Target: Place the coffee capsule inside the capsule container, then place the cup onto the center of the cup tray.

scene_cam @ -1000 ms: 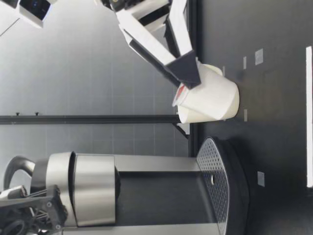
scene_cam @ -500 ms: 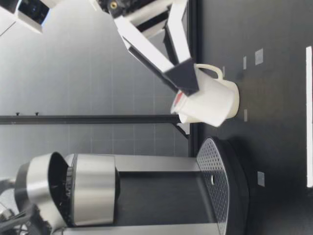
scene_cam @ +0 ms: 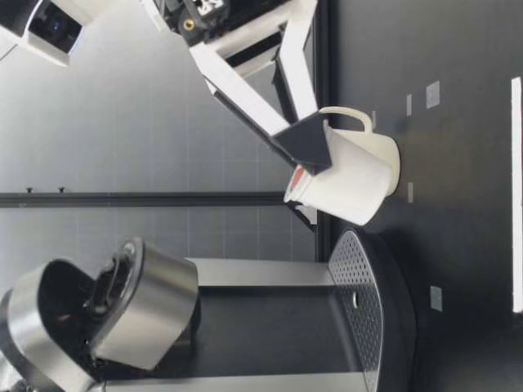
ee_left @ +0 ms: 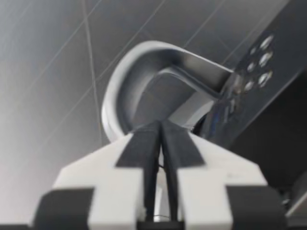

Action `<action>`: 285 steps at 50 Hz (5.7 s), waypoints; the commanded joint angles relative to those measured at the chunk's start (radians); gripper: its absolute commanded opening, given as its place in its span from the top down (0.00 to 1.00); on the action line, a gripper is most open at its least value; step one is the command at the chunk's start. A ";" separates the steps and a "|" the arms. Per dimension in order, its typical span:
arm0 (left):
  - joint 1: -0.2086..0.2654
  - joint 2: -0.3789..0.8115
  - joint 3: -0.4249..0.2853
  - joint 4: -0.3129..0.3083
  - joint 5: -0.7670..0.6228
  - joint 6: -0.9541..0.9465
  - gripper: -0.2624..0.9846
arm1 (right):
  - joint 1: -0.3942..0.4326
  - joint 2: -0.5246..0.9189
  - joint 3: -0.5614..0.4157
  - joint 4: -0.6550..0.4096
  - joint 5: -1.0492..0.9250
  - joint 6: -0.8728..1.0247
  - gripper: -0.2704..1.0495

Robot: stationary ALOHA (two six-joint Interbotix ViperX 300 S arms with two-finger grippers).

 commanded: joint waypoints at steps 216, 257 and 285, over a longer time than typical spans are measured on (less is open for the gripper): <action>0.206 -0.328 0.189 0.049 -0.330 -0.581 0.69 | -0.261 -0.244 -0.100 0.002 -0.370 -0.259 0.35; 0.259 -0.209 0.086 0.055 -0.597 -0.612 0.69 | -0.261 -0.287 -0.052 0.000 -0.405 -0.256 0.35; 0.253 -0.089 0.017 0.054 -0.953 -0.715 0.69 | -0.247 -0.307 -0.032 -0.002 -0.410 -0.253 0.35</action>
